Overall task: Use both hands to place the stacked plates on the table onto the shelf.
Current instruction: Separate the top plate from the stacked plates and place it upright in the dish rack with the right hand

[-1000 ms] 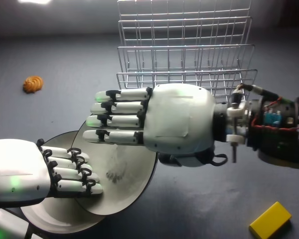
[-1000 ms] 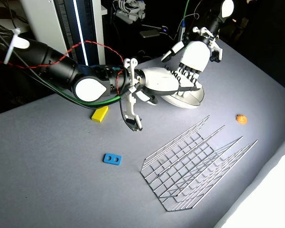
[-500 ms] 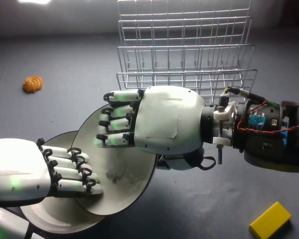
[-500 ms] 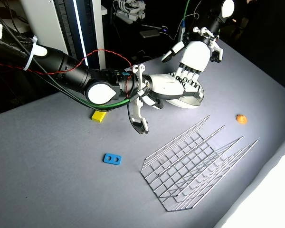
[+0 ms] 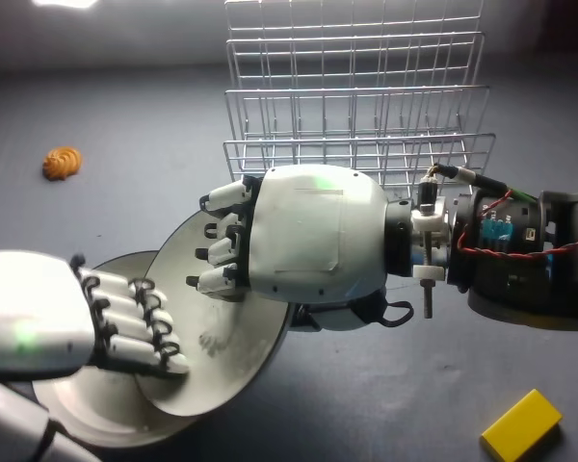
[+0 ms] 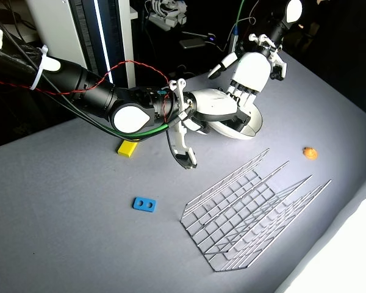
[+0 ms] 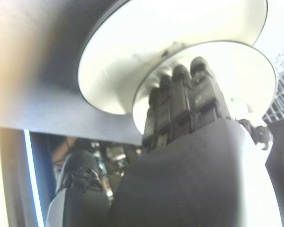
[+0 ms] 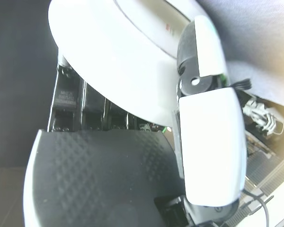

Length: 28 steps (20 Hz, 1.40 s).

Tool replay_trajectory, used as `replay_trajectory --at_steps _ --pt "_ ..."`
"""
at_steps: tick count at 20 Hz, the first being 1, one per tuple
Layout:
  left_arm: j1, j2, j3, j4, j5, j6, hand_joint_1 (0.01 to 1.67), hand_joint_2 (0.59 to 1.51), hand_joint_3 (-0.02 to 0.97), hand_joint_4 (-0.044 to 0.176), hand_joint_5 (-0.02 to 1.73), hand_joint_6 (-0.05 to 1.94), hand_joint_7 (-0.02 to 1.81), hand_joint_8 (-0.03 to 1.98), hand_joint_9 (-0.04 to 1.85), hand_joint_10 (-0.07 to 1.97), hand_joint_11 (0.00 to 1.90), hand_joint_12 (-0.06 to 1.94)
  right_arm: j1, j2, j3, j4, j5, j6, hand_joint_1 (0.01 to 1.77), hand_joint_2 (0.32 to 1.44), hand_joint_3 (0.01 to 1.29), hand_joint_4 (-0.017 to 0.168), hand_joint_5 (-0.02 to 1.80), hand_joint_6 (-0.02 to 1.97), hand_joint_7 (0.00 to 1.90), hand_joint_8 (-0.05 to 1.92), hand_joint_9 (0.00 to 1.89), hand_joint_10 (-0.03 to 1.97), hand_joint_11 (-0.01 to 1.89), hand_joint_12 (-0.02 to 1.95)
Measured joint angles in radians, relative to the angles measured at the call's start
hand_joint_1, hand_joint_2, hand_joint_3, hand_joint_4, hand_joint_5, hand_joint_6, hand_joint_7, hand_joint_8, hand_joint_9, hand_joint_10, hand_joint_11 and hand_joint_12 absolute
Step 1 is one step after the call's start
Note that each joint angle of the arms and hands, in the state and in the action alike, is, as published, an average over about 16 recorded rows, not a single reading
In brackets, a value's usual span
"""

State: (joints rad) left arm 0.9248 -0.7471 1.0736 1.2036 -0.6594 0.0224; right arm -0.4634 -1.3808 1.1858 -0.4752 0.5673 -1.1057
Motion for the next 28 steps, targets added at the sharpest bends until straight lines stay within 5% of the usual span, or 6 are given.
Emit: replay_trajectory --at_steps 8,16,28 --pt "-0.134 0.057 0.059 -0.003 -0.025 0.001 0.01 1.133 0.004 0.002 0.27 0.02 0.24 0.01 0.19 0.0 0.14 0.03 0.017 0.035 -0.033 0.004 0.012 0.049 1.07 1.06 0.01 0.01 0.71 1.06 0.84 0.97 0.89 0.78 0.52 1.59" --pt "-0.251 0.103 0.113 0.027 -0.041 0.001 0.01 1.129 0.004 0.003 0.25 0.02 0.22 0.01 0.17 0.0 0.13 0.03 0.07 0.127 -0.104 0.0 0.021 0.177 1.11 1.06 0.01 0.016 0.76 1.13 0.88 1.06 0.88 0.81 0.51 1.59" --pt "-0.3 0.121 0.18 0.107 -0.131 0.0 0.02 1.129 0.005 0.002 0.26 0.02 0.22 0.01 0.18 0.0 0.15 0.03 0.229 0.285 -0.134 -0.016 0.002 0.562 1.15 1.06 0.01 0.021 0.81 1.22 0.94 1.1 0.87 0.82 0.51 1.57"
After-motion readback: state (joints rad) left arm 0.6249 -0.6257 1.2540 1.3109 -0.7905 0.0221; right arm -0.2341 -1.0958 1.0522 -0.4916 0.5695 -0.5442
